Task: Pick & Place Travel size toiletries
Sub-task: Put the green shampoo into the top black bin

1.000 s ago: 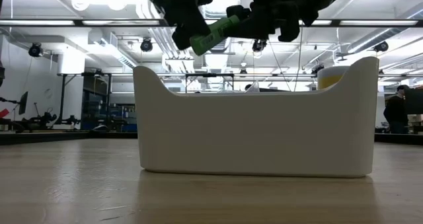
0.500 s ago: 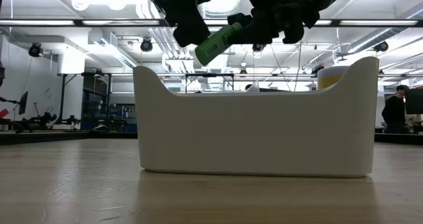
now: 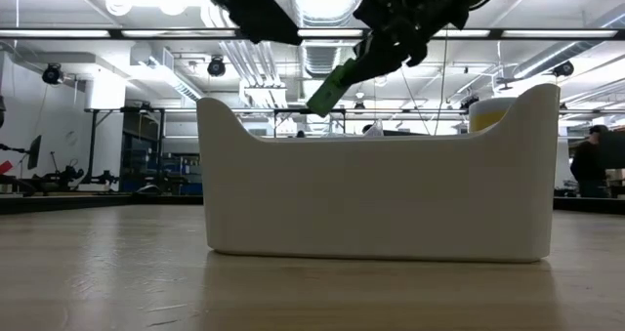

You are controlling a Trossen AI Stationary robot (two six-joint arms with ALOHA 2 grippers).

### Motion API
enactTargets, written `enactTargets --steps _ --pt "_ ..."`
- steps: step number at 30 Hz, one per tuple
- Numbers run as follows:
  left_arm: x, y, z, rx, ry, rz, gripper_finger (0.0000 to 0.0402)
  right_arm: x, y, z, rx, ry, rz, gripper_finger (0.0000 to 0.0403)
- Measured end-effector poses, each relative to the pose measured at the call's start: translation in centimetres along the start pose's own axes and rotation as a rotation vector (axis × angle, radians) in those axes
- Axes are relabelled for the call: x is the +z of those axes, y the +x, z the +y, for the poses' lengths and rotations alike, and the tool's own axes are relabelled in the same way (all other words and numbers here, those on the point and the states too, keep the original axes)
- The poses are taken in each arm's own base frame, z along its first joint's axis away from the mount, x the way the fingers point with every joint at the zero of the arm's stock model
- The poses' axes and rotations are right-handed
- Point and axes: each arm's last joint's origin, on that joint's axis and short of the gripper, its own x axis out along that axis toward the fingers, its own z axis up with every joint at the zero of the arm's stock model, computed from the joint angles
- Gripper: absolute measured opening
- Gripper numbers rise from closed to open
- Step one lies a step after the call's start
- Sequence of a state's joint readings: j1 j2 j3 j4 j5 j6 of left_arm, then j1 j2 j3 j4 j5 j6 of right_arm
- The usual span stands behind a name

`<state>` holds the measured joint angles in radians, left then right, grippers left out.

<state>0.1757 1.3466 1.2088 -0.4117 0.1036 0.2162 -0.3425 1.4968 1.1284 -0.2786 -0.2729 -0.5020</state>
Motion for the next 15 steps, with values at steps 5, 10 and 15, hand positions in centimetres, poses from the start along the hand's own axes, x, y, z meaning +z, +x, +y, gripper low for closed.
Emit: enactTargets --steps 5,10,15 --pt "-2.6 -0.2 -0.6 0.016 0.009 -0.073 0.0206 0.7 -1.0 -1.4 -0.067 0.041 0.024 0.0107" --pt "-5.0 -0.7 -1.2 0.031 0.011 -0.156 0.0206 1.1 -2.0 -3.0 -0.116 0.064 0.011 0.0107" --pt "-7.1 -1.1 -1.7 0.045 0.004 -0.232 0.0206 0.8 -2.7 -4.4 -0.178 0.088 0.019 0.0107"
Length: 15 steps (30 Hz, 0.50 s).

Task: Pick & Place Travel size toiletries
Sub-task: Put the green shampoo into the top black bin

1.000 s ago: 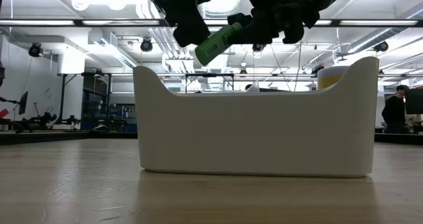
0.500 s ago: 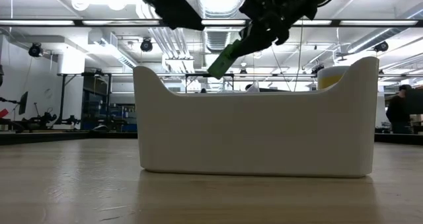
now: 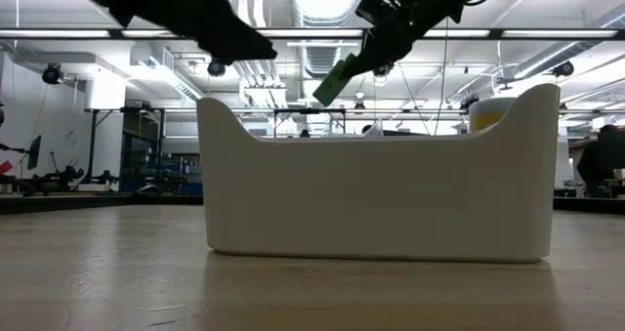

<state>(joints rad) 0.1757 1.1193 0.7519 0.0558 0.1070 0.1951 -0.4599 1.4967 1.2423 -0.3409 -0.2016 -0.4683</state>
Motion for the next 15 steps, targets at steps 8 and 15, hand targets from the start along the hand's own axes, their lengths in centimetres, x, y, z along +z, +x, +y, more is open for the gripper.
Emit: enactTargets --steps 8,15 --pt "-3.7 -0.4 -0.8 0.011 -0.046 -0.070 0.0206 -1.7 0.3 -2.1 -0.051 0.119 0.045 0.0107" --pt "-6.2 -0.5 -1.3 0.014 -0.092 -0.099 0.0206 -3.9 3.1 -3.0 -0.037 0.185 0.133 0.0108"
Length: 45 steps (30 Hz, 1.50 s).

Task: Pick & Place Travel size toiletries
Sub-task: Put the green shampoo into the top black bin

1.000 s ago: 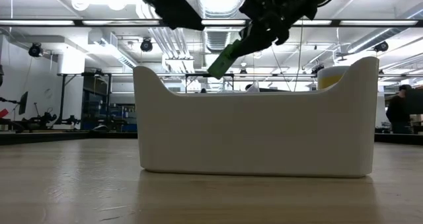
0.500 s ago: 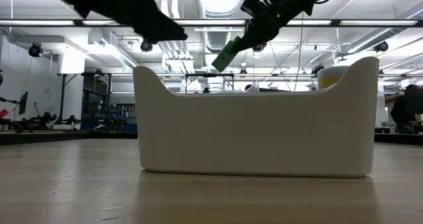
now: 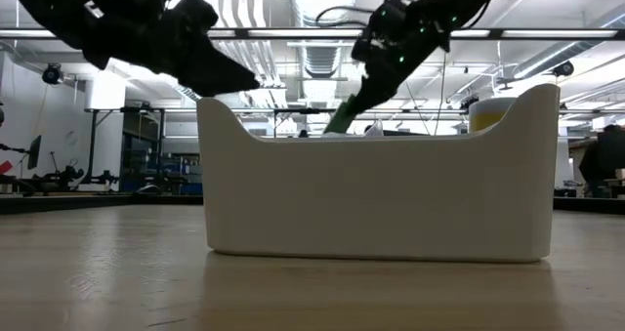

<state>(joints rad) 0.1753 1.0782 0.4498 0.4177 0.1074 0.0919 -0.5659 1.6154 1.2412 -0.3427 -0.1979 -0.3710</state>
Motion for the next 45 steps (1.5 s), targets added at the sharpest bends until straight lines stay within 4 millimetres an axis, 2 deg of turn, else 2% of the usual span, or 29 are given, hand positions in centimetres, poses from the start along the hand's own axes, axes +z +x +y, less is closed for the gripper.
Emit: enactTargets --steps 8,17,30,37,45 --pt "-1.3 -0.2 -0.1 -0.003 -0.025 0.038 0.0206 0.2 3.7 -1.2 0.037 0.042 0.114 0.0109" --pt "-1.5 -0.2 -0.2 -0.004 -0.028 0.050 0.0206 1.1 5.8 -2.3 0.051 0.028 0.273 0.0109" --pt "-1.6 -0.2 -0.2 -0.004 -0.027 0.052 0.0206 -0.7 8.6 -2.5 0.096 0.028 0.388 0.0109" --pt "-1.6 -0.2 -0.2 -0.004 -0.027 0.052 0.0206 -1.1 9.0 -2.5 0.096 0.002 0.418 0.0115" --pt "-1.6 -0.2 -0.2 -0.004 -0.027 0.052 0.0206 -0.9 8.8 -2.6 0.089 0.017 0.411 0.0154"
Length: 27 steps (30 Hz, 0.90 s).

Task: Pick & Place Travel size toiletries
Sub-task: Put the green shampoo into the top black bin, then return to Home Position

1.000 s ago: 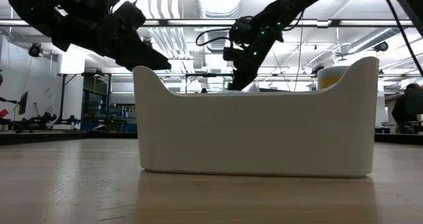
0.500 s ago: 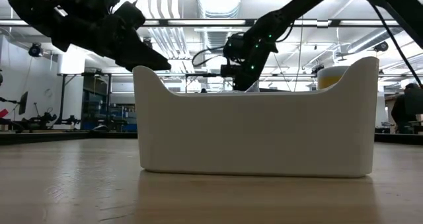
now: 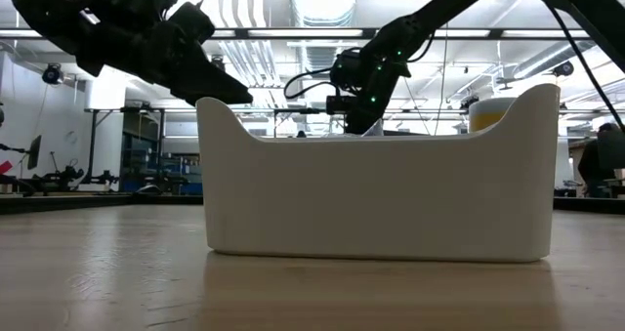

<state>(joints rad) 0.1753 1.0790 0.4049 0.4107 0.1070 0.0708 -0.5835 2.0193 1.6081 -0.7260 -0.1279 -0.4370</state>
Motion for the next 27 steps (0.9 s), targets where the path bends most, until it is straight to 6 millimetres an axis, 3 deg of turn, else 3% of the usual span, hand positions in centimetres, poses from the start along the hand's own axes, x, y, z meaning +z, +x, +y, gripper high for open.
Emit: enactTargets --steps 14,27 --pt "0.0 0.0 0.0 0.000 0.000 0.000 0.0206 0.0 -0.6 0.0 0.000 0.015 -0.002 0.0218" --pt "0.0 0.0 0.0 0.000 0.000 0.000 0.0206 0.1 -7.1 0.6 -0.006 0.012 -0.129 0.0257"
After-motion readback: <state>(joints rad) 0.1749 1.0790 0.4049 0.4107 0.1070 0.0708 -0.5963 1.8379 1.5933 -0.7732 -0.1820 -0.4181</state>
